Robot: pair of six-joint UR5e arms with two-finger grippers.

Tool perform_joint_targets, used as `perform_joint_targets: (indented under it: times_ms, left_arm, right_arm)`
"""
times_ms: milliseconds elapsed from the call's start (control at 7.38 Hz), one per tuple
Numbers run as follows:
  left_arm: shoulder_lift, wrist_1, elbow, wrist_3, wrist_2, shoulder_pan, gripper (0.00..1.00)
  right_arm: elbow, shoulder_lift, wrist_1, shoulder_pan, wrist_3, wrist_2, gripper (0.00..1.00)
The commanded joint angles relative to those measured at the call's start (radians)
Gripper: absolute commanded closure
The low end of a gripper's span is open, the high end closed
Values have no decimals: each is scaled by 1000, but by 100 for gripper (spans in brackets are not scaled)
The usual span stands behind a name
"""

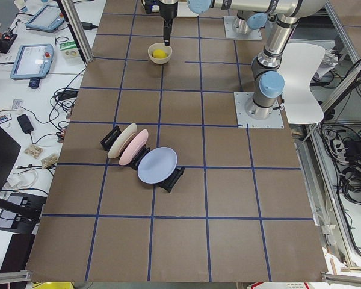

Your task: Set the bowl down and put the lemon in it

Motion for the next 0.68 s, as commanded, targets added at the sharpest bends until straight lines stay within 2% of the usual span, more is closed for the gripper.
perform_joint_targets:
  times_ms: [0, 542]
  left_arm:
    - [1, -2, 4, -1, 1, 0, 0]
    - [2, -2, 7, -2, 1, 0, 0]
  right_arm:
    - [5, -15, 7, -50, -28, 4, 0]
    - [5, -13, 11, -50, -30, -2, 0]
